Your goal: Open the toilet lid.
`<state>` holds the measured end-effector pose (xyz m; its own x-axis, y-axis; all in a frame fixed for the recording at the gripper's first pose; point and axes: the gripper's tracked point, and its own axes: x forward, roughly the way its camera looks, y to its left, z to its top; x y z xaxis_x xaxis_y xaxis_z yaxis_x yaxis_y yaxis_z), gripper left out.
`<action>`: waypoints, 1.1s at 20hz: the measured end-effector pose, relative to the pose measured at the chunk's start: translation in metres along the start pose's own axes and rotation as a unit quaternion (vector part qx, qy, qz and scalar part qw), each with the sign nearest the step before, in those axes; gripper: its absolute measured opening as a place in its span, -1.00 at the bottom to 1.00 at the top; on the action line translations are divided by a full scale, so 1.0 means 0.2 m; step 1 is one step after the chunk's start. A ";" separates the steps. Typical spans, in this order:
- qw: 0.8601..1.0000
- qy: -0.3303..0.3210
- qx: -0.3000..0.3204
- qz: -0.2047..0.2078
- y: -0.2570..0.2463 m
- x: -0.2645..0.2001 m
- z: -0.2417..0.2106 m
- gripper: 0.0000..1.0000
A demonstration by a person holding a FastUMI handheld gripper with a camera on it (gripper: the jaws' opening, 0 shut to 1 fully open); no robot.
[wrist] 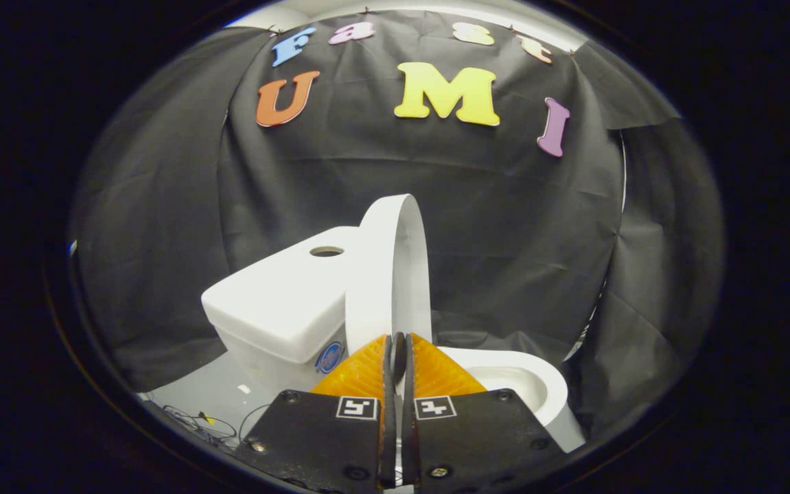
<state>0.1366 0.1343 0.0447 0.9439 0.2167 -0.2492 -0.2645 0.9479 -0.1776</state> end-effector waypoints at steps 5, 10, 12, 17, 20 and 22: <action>0.999 -0.001 -0.043 -0.002 -0.02 0.00 0.00 -0.85; 0.992 -0.033 -0.106 0.064 -0.04 -0.01 0.08 -0.28; 0.990 -0.072 -0.096 0.073 -0.06 -0.04 0.17 0.17; 0.987 -0.152 -0.032 0.052 -0.35 -0.36 0.23 0.39; 0.987 -0.159 0.006 0.022 -0.59 -0.48 0.16 1.00; 0.988 -0.153 0.035 0.014 -0.72 -0.54 0.08 1.00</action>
<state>0.0765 -0.0215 0.1121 0.9551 0.2925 0.0473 -0.2864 0.9523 -0.1056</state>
